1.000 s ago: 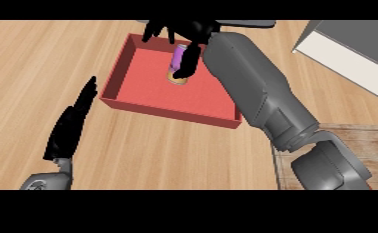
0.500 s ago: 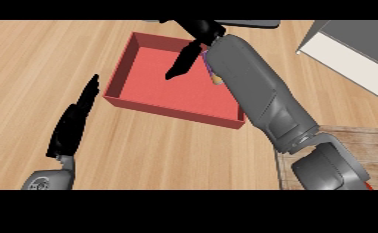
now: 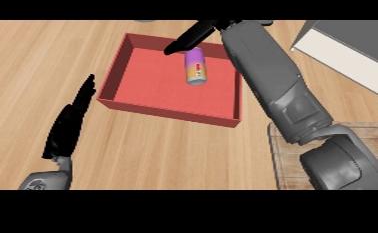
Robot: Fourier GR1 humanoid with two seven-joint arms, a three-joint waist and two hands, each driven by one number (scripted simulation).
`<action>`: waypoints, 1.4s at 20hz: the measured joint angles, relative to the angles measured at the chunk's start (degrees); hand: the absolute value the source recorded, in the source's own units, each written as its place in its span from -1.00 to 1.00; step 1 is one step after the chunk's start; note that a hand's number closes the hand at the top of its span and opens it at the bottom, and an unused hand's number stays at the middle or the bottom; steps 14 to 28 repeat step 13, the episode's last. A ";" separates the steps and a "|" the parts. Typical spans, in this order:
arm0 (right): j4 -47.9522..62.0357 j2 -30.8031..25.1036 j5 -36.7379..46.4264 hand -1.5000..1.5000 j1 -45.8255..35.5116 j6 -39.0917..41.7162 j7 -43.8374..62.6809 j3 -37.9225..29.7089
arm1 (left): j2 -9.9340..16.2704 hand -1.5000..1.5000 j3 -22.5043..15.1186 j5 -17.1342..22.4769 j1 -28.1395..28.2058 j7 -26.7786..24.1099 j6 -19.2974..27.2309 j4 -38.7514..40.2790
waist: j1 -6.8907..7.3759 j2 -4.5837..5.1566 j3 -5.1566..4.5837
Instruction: Pick the can from the cutting board and place it in the cardboard box
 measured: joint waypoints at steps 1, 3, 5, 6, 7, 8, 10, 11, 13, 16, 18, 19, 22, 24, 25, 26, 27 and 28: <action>0.49 -0.99 -0.73 -1.00 -0.45 -0.37 0.32 -1.05 | -0.01 0.00 0.03 0.07 -0.20 0.10 -0.01 -0.22 | -0.03 0.07 0.00; 1.59 -3.43 -1.69 -1.00 -0.74 -0.75 0.64 -2.63 | 0.17 0.00 0.18 0.28 -0.45 0.38 -0.26 -0.44 | 0.08 0.29 0.01; 2.60 -6.78 -2.59 -1.00 -0.64 0.63 0.96 -3.99 | -0.01 0.00 0.15 0.47 -0.23 0.12 -0.34 -0.52 | 0.09 0.45 0.01; 3.02 -8.31 -2.92 -1.00 -0.24 1.16 0.63 -4.54 | 0.02 0.00 0.09 0.32 0.07 -0.30 -0.27 -0.62 | 0.31 0.63 0.02; 3.39 -10.13 -3.33 -1.00 -0.09 2.00 0.58 -5.17 | 0.21 0.00 0.04 0.46 0.10 -0.29 -0.63 -0.88 | 0.56 0.84 0.05; 3.75 -11.80 -3.73 -1.00 -0.07 3.05 0.65 -5.73 | 0.27 0.00 0.15 0.68 -0.04 -0.14 -0.82 -0.91 | 0.73 1.00 0.07; 4.35 -14.33 -4.09 -1.00 0.48 4.96 0.11 -6.36 | 0.42 0.00 0.25 0.54 -0.99 0.19 -0.79 -0.71 | 0.88 1.30 0.10; 4.59 -15.57 -4.13 -1.00 0.63 5.92 -0.09 -6.53 | 0.08 0.00 -0.15 0.33 -0.99 0.22 -0.62 -1.01 | 1.11 1.39 0.12; 4.86 -18.37 -4.18 -1.00 1.34 8.76 -0.99 -6.78 | -0.10 0.00 -0.42 0.11 -0.87 0.12 -0.54 -1.04 | 1.34 1.59 0.15; 4.86 -18.37 -4.18 -1.00 1.34 8.76 -0.99 -6.78 | -0.10 0.00 -0.42 0.11 -0.87 0.12 -0.54 -1.04 | 1.34 1.59 0.15; 4.86 -18.37 -4.18 -1.00 1.34 8.76 -0.99 -6.78 | -0.10 0.00 -0.42 0.11 -0.87 0.12 -0.54 -1.04 | 1.34 1.59 0.15; 4.86 -18.37 -4.18 -1.00 1.34 8.76 -0.99 -6.78 | -0.10 0.00 -0.42 0.11 -0.87 0.12 -0.54 -1.04 | 1.34 1.59 0.15; 4.86 -18.37 -4.18 -1.00 1.34 8.76 -0.99 -6.78 | -0.10 0.00 -0.42 0.11 -0.87 0.12 -0.54 -1.04 | 1.34 1.59 0.15; 4.86 -18.37 -4.18 -1.00 1.34 8.76 -0.99 -6.78 | -0.10 0.00 -0.42 0.11 -0.87 0.12 -0.54 -1.04 | 1.34 1.59 0.15; 4.86 -18.37 -4.18 -1.00 1.34 8.76 -0.99 -6.78 | -0.10 0.00 -0.42 0.11 -0.87 0.12 -0.54 -1.04 | 1.34 1.59 0.15; 4.86 -18.37 -4.18 -1.00 1.34 8.76 -0.99 -6.78 | -0.10 0.00 -0.42 0.11 -0.87 0.12 -0.54 -1.04 | 1.34 1.59 0.15; 4.86 -18.37 -4.18 -1.00 1.34 8.76 -0.99 -6.78 | -0.10 0.00 -0.42 0.11 -0.87 0.12 -0.54 -1.04 | 1.34 1.59 0.15; 4.86 -18.37 -4.18 -1.00 1.34 8.76 -0.99 -6.78 | -0.10 0.00 -0.42 0.11 -0.87 0.12 -0.54 -1.04 | 1.34 1.59 0.15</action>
